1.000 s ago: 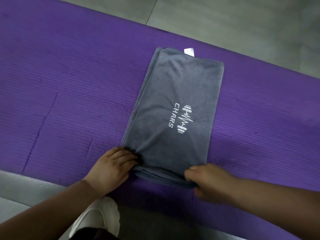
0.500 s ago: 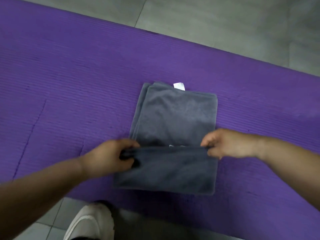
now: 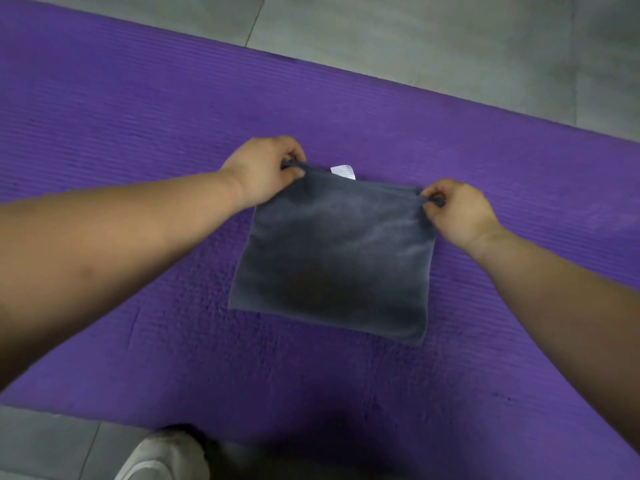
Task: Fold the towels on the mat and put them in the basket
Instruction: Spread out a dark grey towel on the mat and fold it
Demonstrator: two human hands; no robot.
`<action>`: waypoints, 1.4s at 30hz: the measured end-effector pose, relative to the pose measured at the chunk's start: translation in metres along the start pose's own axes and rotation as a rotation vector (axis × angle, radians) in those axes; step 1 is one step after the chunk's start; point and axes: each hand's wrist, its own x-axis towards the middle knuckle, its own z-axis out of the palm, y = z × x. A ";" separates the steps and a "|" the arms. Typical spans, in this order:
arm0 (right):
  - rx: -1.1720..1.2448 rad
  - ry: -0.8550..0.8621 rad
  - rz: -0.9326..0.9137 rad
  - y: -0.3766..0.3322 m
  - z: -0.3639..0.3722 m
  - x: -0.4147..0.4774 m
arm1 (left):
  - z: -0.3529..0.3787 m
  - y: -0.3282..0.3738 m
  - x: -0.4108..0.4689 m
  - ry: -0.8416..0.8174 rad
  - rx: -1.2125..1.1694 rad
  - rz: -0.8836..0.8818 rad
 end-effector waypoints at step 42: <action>-0.037 -0.086 -0.605 0.071 0.039 -0.119 | 0.044 -0.070 -0.180 0.042 0.237 0.537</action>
